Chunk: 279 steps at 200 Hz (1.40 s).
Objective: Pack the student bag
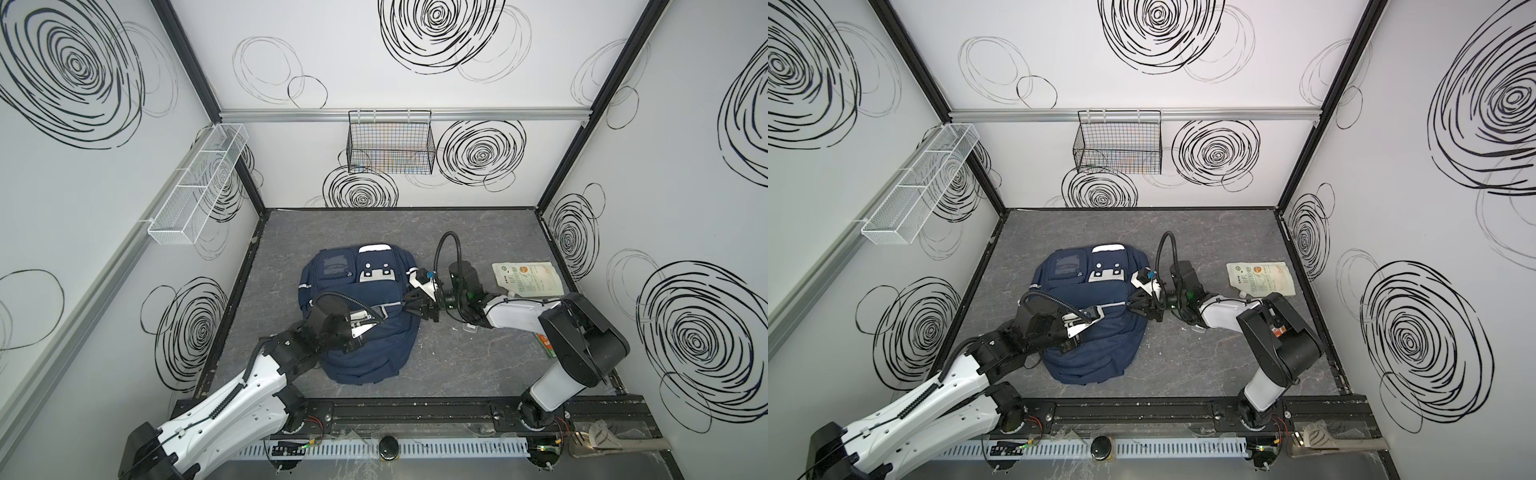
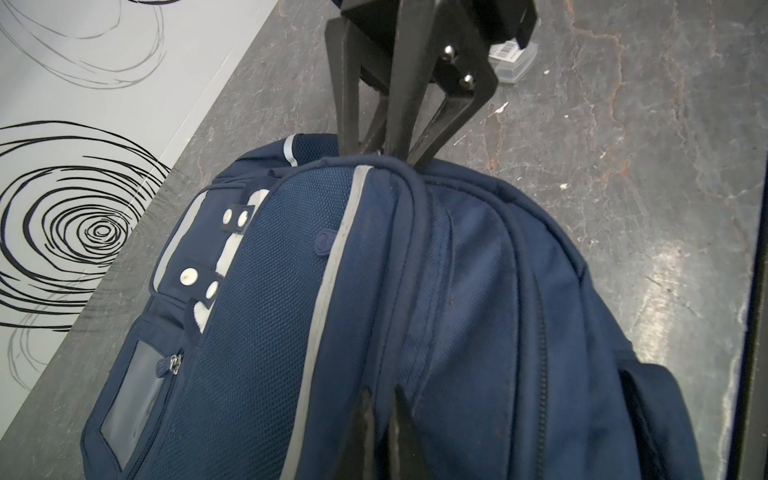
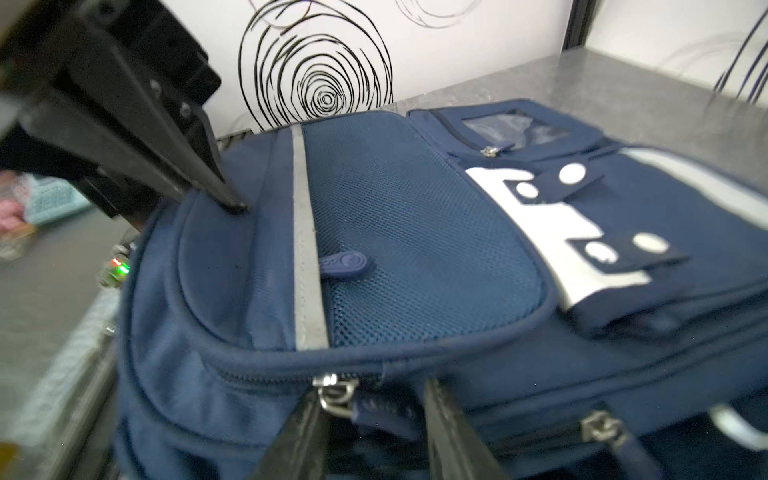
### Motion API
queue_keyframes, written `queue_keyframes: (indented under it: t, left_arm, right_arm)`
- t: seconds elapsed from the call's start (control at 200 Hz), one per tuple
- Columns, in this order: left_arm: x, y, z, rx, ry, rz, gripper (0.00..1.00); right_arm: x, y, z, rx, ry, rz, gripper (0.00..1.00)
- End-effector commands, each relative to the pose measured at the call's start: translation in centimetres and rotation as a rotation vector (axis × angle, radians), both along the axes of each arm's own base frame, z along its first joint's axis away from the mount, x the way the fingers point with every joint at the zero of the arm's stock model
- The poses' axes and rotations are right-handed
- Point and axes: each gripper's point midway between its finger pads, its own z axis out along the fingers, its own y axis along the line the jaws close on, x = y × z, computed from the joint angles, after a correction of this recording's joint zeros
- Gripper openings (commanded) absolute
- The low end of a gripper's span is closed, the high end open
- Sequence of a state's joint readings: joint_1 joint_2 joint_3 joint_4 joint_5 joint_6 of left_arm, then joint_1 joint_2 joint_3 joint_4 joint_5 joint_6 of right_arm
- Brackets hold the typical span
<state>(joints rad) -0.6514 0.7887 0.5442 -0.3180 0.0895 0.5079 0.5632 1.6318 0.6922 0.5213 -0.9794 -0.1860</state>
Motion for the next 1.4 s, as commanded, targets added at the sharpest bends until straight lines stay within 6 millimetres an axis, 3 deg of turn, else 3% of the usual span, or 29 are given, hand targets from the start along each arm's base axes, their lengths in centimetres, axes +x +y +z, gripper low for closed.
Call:
queue_keyframes:
  t: [0.0, 0.13, 0.18, 0.205, 0.51, 0.585, 0.735, 0.795, 0.88, 1.101, 1.256, 1.391]
  left_arm:
    - [1.9, 0.6, 1.8, -0.059, -0.071, 0.080, 0.00]
    - [2.2, 0.8, 1.9, -0.070, -0.076, 0.098, 0.00]
    - [2.3, 0.8, 2.1, -0.077, -0.077, 0.099, 0.00]
    - [2.3, 0.8, 2.1, -0.080, -0.078, 0.097, 0.00]
    - [2.2, 0.9, 2.0, -0.091, -0.076, 0.098, 0.00]
    - [2.1, 0.8, 2.0, -0.102, -0.074, 0.095, 0.00]
    - [2.3, 0.8, 1.9, -0.106, -0.073, 0.104, 0.00]
    - [2.4, 0.8, 1.9, -0.103, -0.070, 0.106, 0.00]
    - [2.5, 1.0, 1.9, -0.099, -0.072, 0.114, 0.00]
    - [2.7, 1.4, 2.4, -0.133, -0.091, 0.149, 0.00]
    - [3.5, 0.6, 3.2, -0.211, -0.031, 0.181, 0.00]
    - [5.2, -0.3, 4.3, -0.325, 0.086, 0.295, 0.00]
  right_arm:
    - [-1.0, 0.5, 0.6, 0.023, 0.022, 0.043, 0.30]
    - [-1.5, 0.0, 1.1, 0.049, 0.039, 0.021, 0.20]
    - [-1.7, -0.2, 1.3, 0.061, 0.052, 0.014, 0.11]
    - [-1.9, -0.2, 1.4, 0.067, 0.060, 0.014, 0.00]
    - [-2.9, 0.2, 2.7, 0.124, 0.102, 0.058, 0.00]
    - [-2.8, 0.5, 3.0, 0.131, 0.104, 0.056, 0.25]
    - [-2.7, 2.0, 3.4, 0.140, 0.086, 0.077, 0.33]
    - [-2.5, 2.4, 3.2, 0.137, 0.085, 0.075, 0.30]
    - [-2.3, 2.5, 2.8, 0.131, 0.096, 0.068, 0.15]
    - [-1.9, 0.9, 1.3, 0.088, 0.152, -0.019, 0.01]
    - [-0.5, -0.3, 0.6, -0.014, 0.165, -0.161, 0.00]
    - [0.0, -0.9, 2.4, -0.036, 0.146, -0.229, 0.00]
